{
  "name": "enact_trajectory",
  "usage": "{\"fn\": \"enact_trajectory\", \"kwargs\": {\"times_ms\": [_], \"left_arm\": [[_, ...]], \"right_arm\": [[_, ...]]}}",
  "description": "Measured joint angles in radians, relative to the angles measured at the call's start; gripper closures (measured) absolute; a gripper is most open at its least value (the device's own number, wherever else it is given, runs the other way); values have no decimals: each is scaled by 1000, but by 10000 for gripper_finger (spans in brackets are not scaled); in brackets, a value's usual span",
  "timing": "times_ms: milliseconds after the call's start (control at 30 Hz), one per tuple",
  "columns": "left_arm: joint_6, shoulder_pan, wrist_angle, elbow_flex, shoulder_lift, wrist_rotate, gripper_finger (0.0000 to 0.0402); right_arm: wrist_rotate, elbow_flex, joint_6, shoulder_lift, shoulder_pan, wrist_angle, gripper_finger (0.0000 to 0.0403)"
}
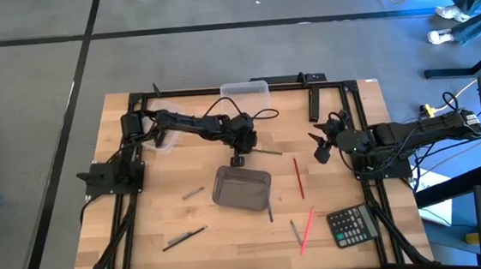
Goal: Sort crayons/erasers/pens/pencils in bins
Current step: Put the green pencil into the right transparent bin
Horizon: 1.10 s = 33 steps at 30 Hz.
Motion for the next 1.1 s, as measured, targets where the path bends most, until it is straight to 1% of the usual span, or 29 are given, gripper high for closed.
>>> {"fn": "enact_trajectory", "kwargs": {"times_ms": [200, 267, 367, 600, 700, 867, 967, 1100], "left_arm": [[-23, -2, 4, 10, -2, -10, 390], [-37, -2, -6, 26, -2, -10, 388], [-46, 1, -53, 72, -3, -40, 387], [-39, 0, -283, 260, -7, -139, 393], [21, 1, -399, 358, -8, -188, 390], [114, 12, -534, 502, -9, -327, 389], [143, 40, -607, 584, -11, -393, 392], [151, 83, -684, 662, -11, -418, 391]], "right_arm": [[-1, 0, 0, 0, 0, 0, 232], [-1, 0, 0, 0, 0, 0, 232], [-1, 0, 0, 0, 0, 0, 232], [-1, 0, -1, 0, 0, -1, 232], [-1, 0, -2, 0, 0, -2, 232], [-1, 0, -4, 0, 0, -2, 232], [-1, 0, -3, 0, 0, -2, 232], [-1, 0, -3, 0, 0, -2, 232]]}}
